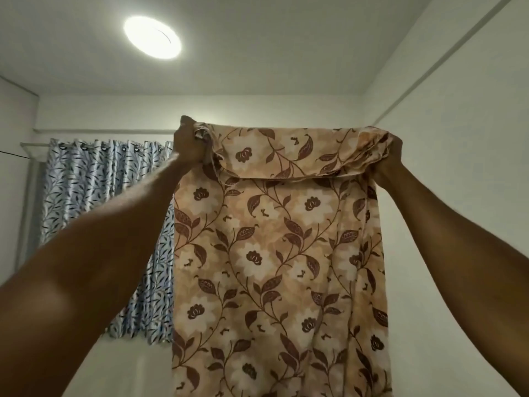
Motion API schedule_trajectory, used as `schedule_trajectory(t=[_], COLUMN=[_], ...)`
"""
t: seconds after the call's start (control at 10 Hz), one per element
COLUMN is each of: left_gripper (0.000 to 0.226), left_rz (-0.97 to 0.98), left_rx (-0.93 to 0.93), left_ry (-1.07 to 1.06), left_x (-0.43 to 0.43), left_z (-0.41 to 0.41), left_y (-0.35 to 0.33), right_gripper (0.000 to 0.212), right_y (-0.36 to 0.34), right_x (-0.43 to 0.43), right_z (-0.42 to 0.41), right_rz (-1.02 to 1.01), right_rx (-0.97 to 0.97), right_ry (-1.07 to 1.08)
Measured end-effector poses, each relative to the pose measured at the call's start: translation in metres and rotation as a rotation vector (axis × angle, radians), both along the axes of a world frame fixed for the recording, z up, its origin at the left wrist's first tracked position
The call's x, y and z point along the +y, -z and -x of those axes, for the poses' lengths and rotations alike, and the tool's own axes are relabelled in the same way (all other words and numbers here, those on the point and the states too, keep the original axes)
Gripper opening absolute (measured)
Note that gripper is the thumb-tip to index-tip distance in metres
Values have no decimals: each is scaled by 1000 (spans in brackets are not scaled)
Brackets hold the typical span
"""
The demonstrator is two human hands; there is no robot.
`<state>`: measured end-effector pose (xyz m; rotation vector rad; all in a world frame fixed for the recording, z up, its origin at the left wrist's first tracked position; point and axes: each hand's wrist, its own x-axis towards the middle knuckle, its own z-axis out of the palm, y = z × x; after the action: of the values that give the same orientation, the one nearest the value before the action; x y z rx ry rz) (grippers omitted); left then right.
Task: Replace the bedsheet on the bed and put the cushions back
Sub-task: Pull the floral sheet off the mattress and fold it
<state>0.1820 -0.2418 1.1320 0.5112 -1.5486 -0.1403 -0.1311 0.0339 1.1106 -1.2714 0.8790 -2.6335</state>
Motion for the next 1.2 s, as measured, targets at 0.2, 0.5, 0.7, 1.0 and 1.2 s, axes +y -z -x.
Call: schedule_trajectory(t=[0.2, 0.5, 0.7, 1.0, 1.2], left_gripper=[8, 41, 31, 21, 26], left_rz=[89, -68, -201, -421, -477], left_rx=[44, 7, 83, 103, 121], left_ry=[-47, -195, -68, 128, 90], left_x=[18, 18, 23, 44, 60], left_z=[-6, -33, -59, -114, -146], left_y=[4, 28, 57, 73, 82], right_gripper=[19, 21, 27, 45, 55], right_y=[-4, 14, 30, 50, 67], right_x=[0, 12, 36, 75, 85], right_z=[18, 32, 17, -35, -70], right_rz=[-146, -585, -623, -628, -664], right_rx=[87, 121, 167, 120, 75], right_ry=[456, 826, 779, 591, 565])
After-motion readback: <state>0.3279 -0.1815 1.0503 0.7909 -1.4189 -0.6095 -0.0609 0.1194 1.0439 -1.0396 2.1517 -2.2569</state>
